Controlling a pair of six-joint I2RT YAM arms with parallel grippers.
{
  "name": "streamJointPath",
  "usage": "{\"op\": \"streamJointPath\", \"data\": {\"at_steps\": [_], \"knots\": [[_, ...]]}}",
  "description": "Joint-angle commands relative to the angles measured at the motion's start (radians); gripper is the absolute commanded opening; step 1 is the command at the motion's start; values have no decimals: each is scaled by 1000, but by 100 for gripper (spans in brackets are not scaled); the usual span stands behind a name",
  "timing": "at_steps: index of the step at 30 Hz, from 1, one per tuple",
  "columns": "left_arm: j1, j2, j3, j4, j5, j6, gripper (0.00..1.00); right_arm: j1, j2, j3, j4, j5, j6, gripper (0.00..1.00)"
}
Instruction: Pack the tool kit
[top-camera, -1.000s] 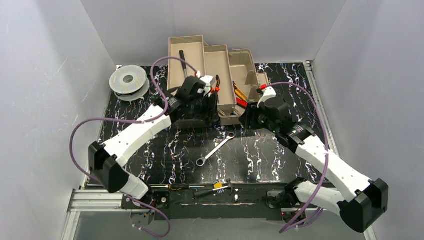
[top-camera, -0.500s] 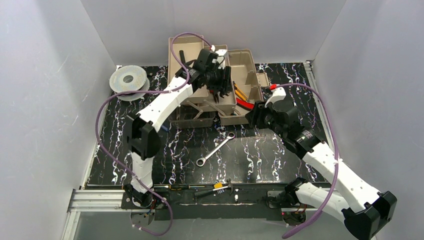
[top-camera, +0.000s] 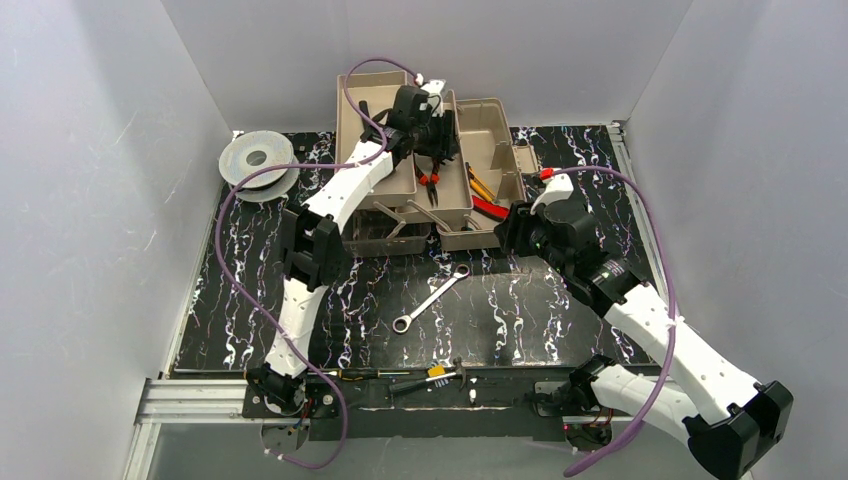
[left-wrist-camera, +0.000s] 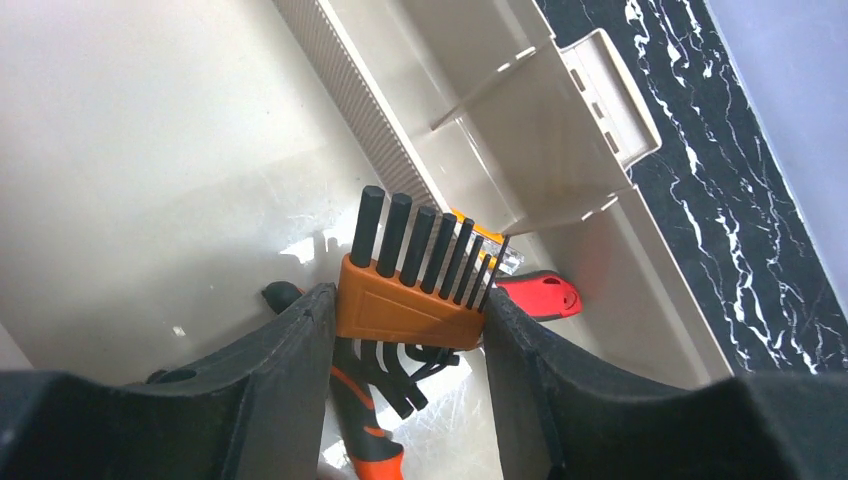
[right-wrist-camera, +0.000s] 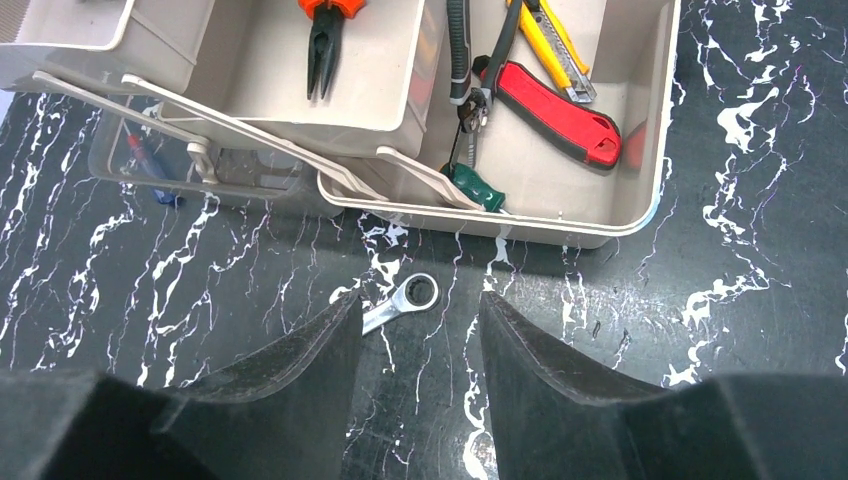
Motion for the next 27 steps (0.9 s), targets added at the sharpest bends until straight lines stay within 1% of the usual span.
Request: {"op": "streamJointPath", "data": {"at_steps": [1, 3, 4, 5, 6, 7, 8, 12, 20, 23, 27], "knots": [[7, -37, 49, 125, -54, 80, 35, -5, 4, 12, 35, 14, -18, 54], [8, -49, 27, 173, -31, 115, 63, -6, 7, 10, 35, 14, -17, 54], [8, -57, 19, 189, -29, 120, 75, -6, 8, 10, 35, 14, -17, 54], [8, -64, 13, 197, -30, 122, 84, -7, 8, 11, 35, 14, -16, 53], [8, -74, 5, 205, -34, 126, 92, -7, 8, 12, 34, 15, -17, 53], [8, -84, -2, 210, -34, 130, 96, -7, 8, 12, 33, 16, -18, 53], [7, -93, -6, 214, -30, 131, 98, -8, 7, 12, 32, 16, -19, 54], [8, -140, -14, 211, -7, 128, 98, -10, 11, 20, 23, 12, -20, 54], [8, -312, -97, 234, 73, 68, 98, -13, 39, 54, -5, -36, -15, 53], [8, -397, -157, 217, 77, 38, 98, -19, 103, 111, -33, -46, -16, 54], [8, -546, -301, 187, 36, -6, 98, -40, 248, 279, -115, -68, -19, 53]]}}
